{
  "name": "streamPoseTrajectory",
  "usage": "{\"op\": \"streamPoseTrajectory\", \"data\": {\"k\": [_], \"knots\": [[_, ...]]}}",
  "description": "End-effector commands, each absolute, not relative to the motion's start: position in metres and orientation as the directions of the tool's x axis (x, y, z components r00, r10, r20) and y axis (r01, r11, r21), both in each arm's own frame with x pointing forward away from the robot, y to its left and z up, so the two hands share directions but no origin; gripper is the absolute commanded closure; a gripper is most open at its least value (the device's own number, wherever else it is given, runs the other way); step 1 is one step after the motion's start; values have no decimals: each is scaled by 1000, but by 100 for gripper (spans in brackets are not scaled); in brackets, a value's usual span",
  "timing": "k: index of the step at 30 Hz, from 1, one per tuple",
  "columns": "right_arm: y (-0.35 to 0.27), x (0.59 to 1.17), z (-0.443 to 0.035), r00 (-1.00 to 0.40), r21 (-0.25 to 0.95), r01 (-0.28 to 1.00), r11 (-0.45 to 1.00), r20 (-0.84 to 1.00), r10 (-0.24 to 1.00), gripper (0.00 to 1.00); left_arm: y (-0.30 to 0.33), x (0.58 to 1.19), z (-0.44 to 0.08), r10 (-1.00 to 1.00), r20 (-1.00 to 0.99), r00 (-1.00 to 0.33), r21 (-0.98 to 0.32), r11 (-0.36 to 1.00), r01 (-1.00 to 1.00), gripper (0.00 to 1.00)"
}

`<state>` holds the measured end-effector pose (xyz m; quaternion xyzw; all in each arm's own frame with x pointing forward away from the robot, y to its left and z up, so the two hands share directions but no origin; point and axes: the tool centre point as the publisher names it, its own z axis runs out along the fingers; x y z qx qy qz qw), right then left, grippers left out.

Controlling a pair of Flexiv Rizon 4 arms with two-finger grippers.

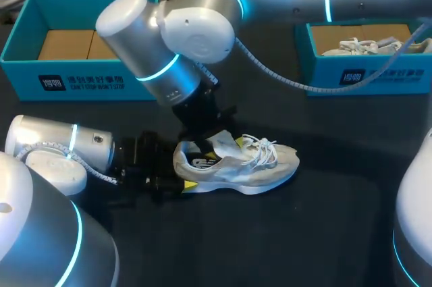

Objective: Take the shoe out of the shoebox, open the shoe tongue, remove and reinsert the insole, then place the shoe into the shoebox

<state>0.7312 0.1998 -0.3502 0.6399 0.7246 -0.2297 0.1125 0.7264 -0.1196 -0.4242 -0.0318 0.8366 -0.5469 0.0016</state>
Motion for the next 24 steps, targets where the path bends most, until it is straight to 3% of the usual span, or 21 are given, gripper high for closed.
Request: {"op": "streamPoseTrajectory", "data": {"k": [1,4,8,24], "knots": [[199,729,-349,-152,-187,980,72,-459,875,58,-119,727,-426,-55,32,-998,-913,404,-52,100],[196,728,-348,-147,-185,981,67,-461,875,70,-119,727,-426,-55,32,-998,-913,404,-52,100],[196,726,-346,-137,-177,982,60,-463,875,100,-119,727,-426,-55,32,-998,-913,404,-52,100],[160,718,-330,52,-50,996,-76,-376,925,100,-119,727,-426,-55,32,-998,-913,404,-52,100]]}}
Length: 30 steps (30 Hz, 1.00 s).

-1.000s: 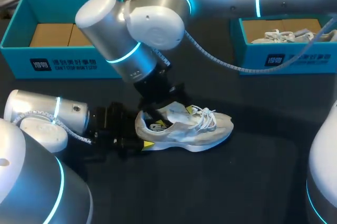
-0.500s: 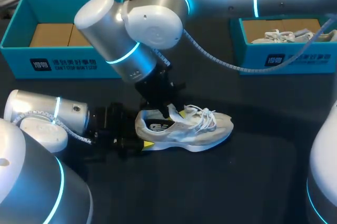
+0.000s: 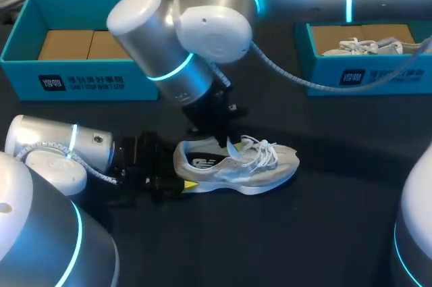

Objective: Take the shoe out of the shoebox, open the shoe tongue, remove and reinsert the insole, then place the shoe into the shoebox

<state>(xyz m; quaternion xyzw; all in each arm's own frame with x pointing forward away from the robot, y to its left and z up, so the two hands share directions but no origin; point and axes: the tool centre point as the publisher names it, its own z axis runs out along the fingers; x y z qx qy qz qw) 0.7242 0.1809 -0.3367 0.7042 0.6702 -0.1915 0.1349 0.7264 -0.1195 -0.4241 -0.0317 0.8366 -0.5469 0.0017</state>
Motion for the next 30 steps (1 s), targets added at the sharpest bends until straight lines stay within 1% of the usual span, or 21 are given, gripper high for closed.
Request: {"op": "streamPoseTrajectory", "data": {"k": [1,8,15,23,30], "knots": [[158,717,-329,65,-42,995,-87,-373,926,100,-119,727,-426,-55,32,-998,-913,404,-52,100],[135,714,-324,150,11,988,-156,-340,928,100,-119,727,-426,-55,32,-998,-913,404,-52,100],[119,711,-326,206,39,978,-204,-321,924,100,-119,727,-426,-55,32,-998,-913,404,-52,100],[93,703,-330,265,65,964,-258,-306,914,100,-119,727,-426,-55,32,-998,-913,404,-52,100],[79,699,-343,301,67,953,-295,-291,908,100,-119,727,-426,-55,32,-998,-913,404,-52,100]]}}
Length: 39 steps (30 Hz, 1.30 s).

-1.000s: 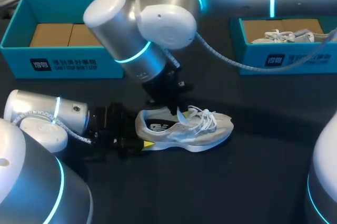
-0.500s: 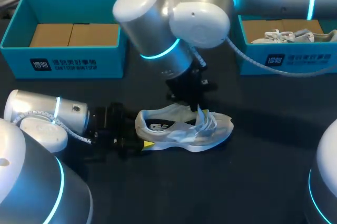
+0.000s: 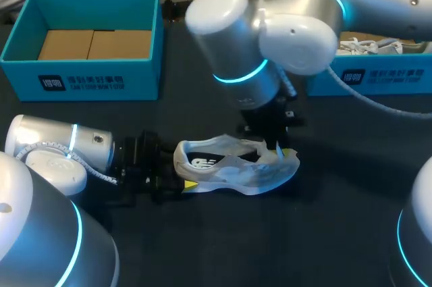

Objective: Take the shoe out of the shoebox, open the shoe tongue, remove and reinsert the insole, then place the shoe into the shoebox

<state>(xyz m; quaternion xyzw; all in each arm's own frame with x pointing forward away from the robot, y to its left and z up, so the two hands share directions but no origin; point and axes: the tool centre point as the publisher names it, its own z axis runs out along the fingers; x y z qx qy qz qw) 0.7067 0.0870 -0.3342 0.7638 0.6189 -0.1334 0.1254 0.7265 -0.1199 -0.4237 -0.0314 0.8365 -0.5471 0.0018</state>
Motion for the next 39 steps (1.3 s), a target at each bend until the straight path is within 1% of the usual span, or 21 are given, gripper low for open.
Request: {"op": "streamPoseTrajectory", "data": {"k": [1,6,7,8,10,11,12,13,14,16,19,20,22,23,24,27,33,35,36,39], "knots": [[79,700,-346,306,71,952,-299,-288,907,100,-119,727,-426,-55,32,-998,-913,404,-52,100],[71,705,-363,313,80,950,-303,-288,905,100,-119,727,-426,-55,32,-998,-913,404,-52,100],[70,706,-366,320,88,947,-308,-285,904,93,-119,727,-426,-55,32,-998,-913,404,-52,100],[66,708,-373,320,89,947,-308,-283,904,82,-119,727,-426,-55,32,-998,-913,404,-52,100],[63,709,-378,319,88,948,-307,-284,904,80,-119,727,-426,-55,32,-998,-913,404,-52,100],[64,710,-380,320,93,948,-306,-286,903,76,-119,727,-426,-55,32,-998,-913,404,-52,100],[64,709,-382,322,98,947,-307,-285,903,67,-119,727,-426,-55,32,-998,-913,404,-52,100],[63,709,-384,324,98,946,-308,-284,902,62,-119,727,-426,-55,32,-998,-913,404,-52,100],[64,709,-386,326,97,945,-311,-285,901,60,-119,727,-426,-55,32,-998,-913,404,-52,100],[61,709,-387,328,95,945,-314,-286,900,52,-119,727,-426,-55,32,-998,-913,404,-52,100],[60,708,-382,341,101,940,-325,-286,896,49,-119,727,-426,-55,32,-998,-913,404,-52,100],[60,708,-380,343,104,939,-327,-283,896,44,-119,727,-426,-55,32,-998,-913,404,-52,100],[60,707,-377,346,110,938,-328,-290,892,28,-119,727,-426,-55,32,-998,-913,404,-52,100],[60,707,-377,346,110,938,-328,-290,892,28,-119,727,-426,-55,32,-998,-913,404,-52,100],[59,707,-375,348,115,937,-329,-287,892,17,-119,727,-426,-55,32,-998,-913,404,-52,100],[63,707,-364,348,130,937,-324,-273,897,11,-119,727,-426,-55,32,-998,-913,404,-52,100],[67,708,-338,330,160,942,-295,-272,904,9,-119,727,-426,-55,32,-998,-913,404,-52,100],[71,709,-326,317,165,946,-279,-287,904,8,-119,727,-426,-55,32,-998,-913,404,-52,100],[73,710,-321,309,169,948,-269,-294,904,10,-119,727,-426,-55,32,-998,-913,404,-52,100],[76,712,-309,301,178,950,-256,-314,900,8,-119,727,-426,-55,32,-998,-913,404,-52,100]]}}
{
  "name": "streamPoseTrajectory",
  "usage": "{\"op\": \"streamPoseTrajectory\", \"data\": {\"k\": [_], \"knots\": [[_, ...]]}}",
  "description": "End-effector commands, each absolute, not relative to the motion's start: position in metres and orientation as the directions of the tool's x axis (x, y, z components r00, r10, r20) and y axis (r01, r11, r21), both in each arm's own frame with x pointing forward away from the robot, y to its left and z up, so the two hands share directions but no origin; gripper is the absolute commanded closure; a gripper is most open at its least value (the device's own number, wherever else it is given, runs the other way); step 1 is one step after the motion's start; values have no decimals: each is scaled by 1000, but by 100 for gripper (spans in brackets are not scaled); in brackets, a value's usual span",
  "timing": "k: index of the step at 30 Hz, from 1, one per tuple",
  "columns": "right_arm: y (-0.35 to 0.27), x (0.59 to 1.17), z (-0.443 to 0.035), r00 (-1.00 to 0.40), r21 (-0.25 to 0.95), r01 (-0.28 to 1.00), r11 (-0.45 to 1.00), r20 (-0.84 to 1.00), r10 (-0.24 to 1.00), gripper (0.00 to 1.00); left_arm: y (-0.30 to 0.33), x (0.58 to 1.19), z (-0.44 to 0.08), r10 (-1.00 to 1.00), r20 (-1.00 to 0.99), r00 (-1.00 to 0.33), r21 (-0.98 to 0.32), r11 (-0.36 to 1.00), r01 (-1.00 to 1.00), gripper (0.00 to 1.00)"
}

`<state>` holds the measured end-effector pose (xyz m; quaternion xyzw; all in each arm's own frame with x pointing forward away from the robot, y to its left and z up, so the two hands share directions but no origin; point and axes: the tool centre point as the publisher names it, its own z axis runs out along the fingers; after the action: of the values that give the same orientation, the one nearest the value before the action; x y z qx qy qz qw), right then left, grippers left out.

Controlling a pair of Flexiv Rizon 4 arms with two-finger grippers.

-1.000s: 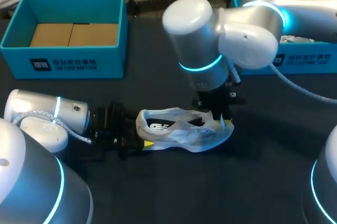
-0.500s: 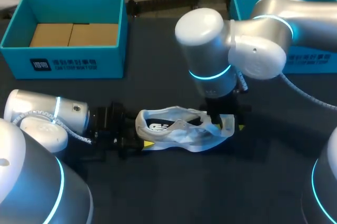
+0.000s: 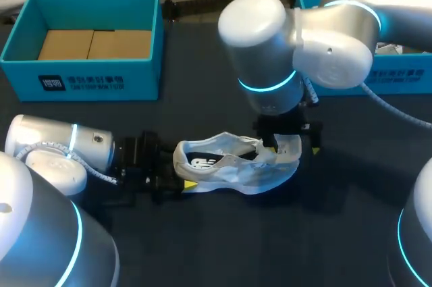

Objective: Take the shoe out of the shoebox, open the shoe tongue, remove and reinsert the insole, then place the shoe into the shoebox

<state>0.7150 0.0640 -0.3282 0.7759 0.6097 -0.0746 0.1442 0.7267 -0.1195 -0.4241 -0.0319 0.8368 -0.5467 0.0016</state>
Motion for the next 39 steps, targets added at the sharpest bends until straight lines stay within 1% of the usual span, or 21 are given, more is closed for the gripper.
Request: {"op": "streamPoseTrajectory", "data": {"k": [1,2,8,12,16,22,24,26,27,28,30,33,34,35,36,37,39], "knots": [[76,712,-306,302,181,950,-256,-314,900,7,-119,727,-426,-55,32,-998,-913,404,-52,100],[76,712,-303,302,183,950,-255,-314,900,7,-119,727,-426,-55,32,-998,-913,404,-52,100],[80,715,-285,271,191,957,-217,-338,901,5,-119,727,-426,-55,32,-998,-913,404,-52,100],[88,718,-273,235,207,963,-174,-322,917,7,-119,727,-426,-55,32,-998,-913,404,-52,100],[103,723,-256,149,221,972,-73,-349,925,5,-119,727,-426,-55,32,-998,-913,404,-52,100],[120,729,-236,28,242,969,53,-321,947,9,-119,727,-426,-55,32,-998,-913,404,-52,100],[128,730,-230,-21,259,960,103,-301,953,18,-119,727,-426,-55,32,-998,-913,404,-52,100],[138,731,-224,-121,279,941,191,-250,961,29,-119,727,-426,-55,32,-998,-913,404,-52,100],[142,732,-223,-154,276,936,220,-241,958,36,-119,727,-426,-55,32,-998,-913,404,-52,100],[146,732,-223,-193,269,927,260,-249,949,50,-119,727,-426,-55,32,-998,-913,404,-52,100],[153,733,-223,-261,249,912,327,-265,928,54,-119,727,-426,-55,32,-998,-913,404,-52,100],[164,735,-223,-395,214,862,460,-284,874,65,-119,727,-426,-55,32,-998,-913,404,-52,100],[165,736,-224,-409,209,856,472,-283,868,66,-119,727,-426,-55,32,-998,-913,404,-52,100],[169,737,-224,-453,197,837,511,-275,848,76,-119,727,-426,-55,32,-998,-913,404,-52,100],[169,737,-224,-453,197,837,511,-275,848,76,-119,727,-426,-55,32,-998,-913,404,-52,100],[177,738,-225,-548,157,781,604,-290,784,100,-119,727,-426,-55,32,-998,-913,404,-52,100],[183,737,-226,-621,135,730,670,-278,733,100,-119,727,-426,-55,32,-998,-913,404,-52,100]]}}
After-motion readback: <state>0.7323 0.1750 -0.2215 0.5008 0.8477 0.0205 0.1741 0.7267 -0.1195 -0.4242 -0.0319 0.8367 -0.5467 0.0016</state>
